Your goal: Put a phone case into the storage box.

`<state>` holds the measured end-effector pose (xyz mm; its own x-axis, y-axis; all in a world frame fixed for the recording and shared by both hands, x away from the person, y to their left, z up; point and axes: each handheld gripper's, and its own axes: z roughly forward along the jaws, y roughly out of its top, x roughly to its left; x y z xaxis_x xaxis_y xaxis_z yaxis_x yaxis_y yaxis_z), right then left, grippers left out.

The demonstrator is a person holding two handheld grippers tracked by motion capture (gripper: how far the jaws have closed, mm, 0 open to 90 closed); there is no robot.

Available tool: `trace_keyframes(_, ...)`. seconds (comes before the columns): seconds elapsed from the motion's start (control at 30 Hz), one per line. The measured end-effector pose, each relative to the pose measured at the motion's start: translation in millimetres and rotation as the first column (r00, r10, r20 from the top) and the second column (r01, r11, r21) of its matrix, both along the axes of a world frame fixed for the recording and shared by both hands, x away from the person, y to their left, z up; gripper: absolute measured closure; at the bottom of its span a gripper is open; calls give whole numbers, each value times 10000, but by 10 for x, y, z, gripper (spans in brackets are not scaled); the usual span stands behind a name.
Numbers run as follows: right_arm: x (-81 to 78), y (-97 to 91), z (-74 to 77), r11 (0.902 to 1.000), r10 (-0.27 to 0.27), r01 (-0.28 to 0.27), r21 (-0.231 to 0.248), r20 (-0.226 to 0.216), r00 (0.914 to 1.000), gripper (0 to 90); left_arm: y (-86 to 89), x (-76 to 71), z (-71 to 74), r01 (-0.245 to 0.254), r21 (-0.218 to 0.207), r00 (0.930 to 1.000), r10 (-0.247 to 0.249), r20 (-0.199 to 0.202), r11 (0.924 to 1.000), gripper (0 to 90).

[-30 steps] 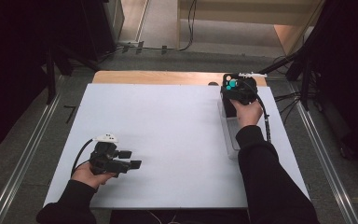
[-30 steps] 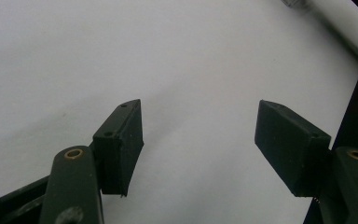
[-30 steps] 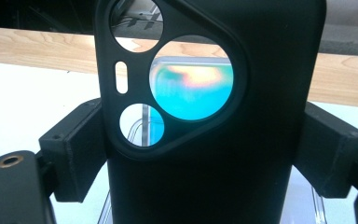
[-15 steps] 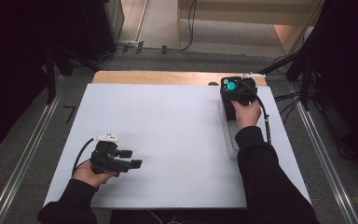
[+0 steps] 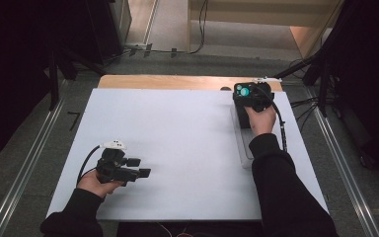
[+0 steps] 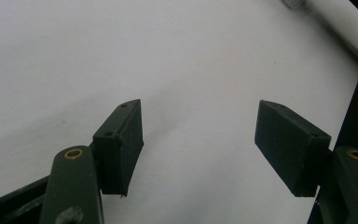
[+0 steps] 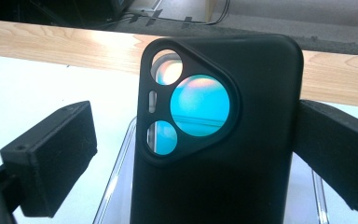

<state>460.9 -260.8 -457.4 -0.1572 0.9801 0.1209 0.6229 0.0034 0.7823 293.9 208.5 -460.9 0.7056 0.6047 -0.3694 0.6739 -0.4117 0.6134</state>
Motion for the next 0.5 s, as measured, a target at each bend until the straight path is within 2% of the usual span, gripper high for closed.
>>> trace_keyframes(0.4, -41, -44, 88, 9998, 25, -27, 203, 77, 10000, 0, 0, -2, -5, 2, 97, 10000, -2, -40, 10000, 329)
trace_keyframes(0.5, -60, -53, 122, 9992, 67, -67, 400, 13, 10000, 0, 1, -2, -4, 17, 93, 10000, -16, -29, 10000, 329)
